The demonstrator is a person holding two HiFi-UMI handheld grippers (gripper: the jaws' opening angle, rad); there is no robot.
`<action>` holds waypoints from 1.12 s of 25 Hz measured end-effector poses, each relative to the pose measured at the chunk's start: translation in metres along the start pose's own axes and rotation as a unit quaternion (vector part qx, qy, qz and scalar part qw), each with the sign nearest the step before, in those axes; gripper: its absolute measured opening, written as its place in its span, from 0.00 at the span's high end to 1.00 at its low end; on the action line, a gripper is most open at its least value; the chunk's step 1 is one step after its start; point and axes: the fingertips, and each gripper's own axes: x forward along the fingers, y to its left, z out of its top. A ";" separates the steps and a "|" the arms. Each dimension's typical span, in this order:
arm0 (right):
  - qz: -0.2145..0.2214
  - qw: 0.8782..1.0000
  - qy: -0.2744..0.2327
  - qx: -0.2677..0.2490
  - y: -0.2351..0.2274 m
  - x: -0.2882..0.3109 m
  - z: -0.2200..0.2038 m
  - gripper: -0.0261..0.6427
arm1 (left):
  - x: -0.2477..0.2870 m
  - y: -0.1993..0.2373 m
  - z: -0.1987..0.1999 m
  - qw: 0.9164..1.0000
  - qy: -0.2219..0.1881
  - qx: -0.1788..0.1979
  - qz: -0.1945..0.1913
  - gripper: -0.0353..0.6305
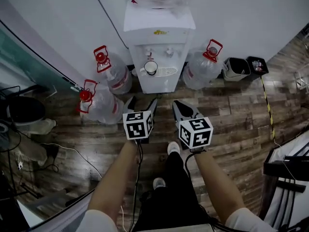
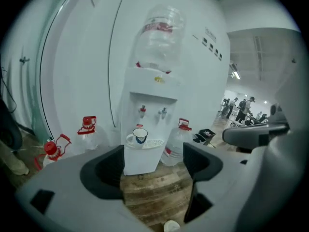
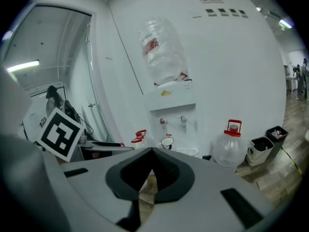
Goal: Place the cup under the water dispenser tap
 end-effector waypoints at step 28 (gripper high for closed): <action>0.005 0.997 -0.063 -0.039 0.162 -0.361 0.080 0.93 | -0.407 -0.184 0.037 0.996 -0.040 0.067 -0.045 0.74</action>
